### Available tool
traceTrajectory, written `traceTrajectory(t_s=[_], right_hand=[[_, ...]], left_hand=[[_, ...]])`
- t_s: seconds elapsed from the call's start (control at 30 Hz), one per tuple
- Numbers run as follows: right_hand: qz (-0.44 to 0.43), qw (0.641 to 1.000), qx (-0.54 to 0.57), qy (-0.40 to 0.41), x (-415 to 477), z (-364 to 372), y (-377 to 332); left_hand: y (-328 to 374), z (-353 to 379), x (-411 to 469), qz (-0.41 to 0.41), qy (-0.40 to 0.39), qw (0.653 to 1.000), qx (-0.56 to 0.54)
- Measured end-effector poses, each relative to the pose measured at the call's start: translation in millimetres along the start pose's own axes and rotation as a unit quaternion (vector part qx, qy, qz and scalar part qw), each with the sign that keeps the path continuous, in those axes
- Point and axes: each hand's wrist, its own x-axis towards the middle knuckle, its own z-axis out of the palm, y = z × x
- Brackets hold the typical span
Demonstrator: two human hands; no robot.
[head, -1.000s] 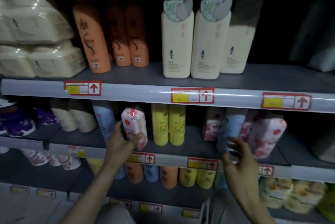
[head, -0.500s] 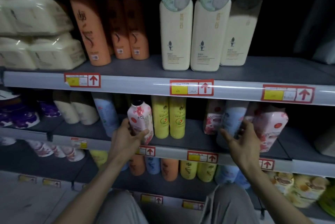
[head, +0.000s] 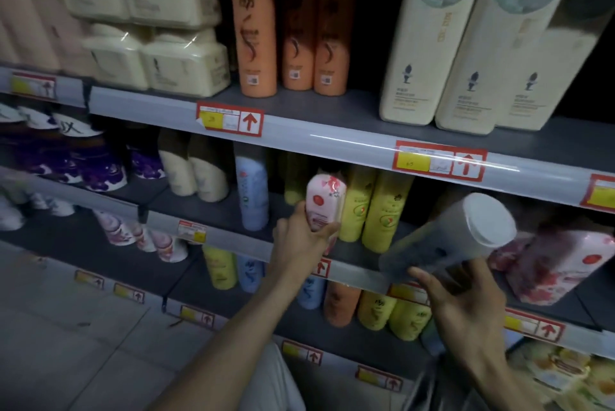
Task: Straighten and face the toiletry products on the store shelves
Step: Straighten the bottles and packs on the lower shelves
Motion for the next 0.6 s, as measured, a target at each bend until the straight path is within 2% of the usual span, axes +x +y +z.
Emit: traceTrajectory(t_s=[0.13,0.2,0.23,0.33,0.4,0.5,0.6], right_hand=[[-0.003,0.997,-0.005,-0.075,-13,37,-29],[0.000,0.994,-0.009,-0.111,-19,55,-40],[0.001,0.992,-0.006,-0.125,-22,63,-44],[0.004,0.986,-0.009,-0.165,-27,87,-53],[-0.001,0.984,-0.009,-0.180,-30,105,-57],[-0.002,0.985,0.004,-0.174,-31,134,-65],[-0.001,0.987,0.020,-0.161,-29,161,-73]], left_hand=[[-13,-5,-1,0.025,-0.035,0.999,-0.029],[-29,-12,-2,0.024,-0.070,0.990,-0.117],[-39,-17,-1,0.009,-0.056,0.983,-0.176],[-65,-47,6,-0.021,0.126,0.963,-0.237],[-80,-70,24,-0.023,0.188,0.960,-0.208],[-92,-86,54,-0.034,0.090,0.989,-0.114],[-96,-86,69,-0.002,0.000,0.996,-0.085]])
